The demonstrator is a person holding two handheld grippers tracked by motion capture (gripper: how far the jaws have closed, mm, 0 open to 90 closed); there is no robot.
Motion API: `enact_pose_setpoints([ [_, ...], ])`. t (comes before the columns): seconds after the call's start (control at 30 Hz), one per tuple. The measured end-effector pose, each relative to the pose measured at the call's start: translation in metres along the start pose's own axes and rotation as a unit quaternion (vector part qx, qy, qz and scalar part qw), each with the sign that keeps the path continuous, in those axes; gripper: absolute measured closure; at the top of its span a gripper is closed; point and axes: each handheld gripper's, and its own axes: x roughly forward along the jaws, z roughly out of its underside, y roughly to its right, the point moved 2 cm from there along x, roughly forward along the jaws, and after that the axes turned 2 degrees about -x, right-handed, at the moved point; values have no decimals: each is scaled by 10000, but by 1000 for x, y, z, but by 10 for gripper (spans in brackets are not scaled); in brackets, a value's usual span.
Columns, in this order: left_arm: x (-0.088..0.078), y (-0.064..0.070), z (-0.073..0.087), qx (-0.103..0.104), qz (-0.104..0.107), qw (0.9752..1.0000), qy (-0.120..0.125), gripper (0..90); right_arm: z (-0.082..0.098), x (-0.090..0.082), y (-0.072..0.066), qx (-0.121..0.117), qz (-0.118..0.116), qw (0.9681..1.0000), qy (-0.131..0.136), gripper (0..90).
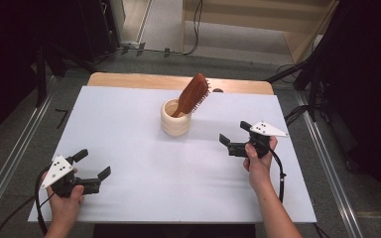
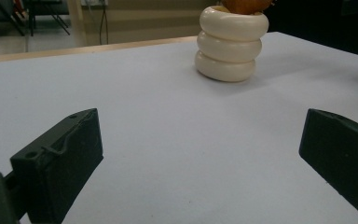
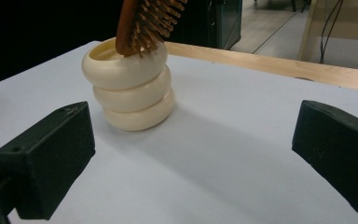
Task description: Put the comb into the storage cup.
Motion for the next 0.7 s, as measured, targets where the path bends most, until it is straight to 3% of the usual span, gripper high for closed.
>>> enact_pose_setpoints([
  [0.7, 0, 0, 0, 28, -9, 10000, -9, 0, 26, -28, 17, 89, 134, 9999, -6, 0],
])
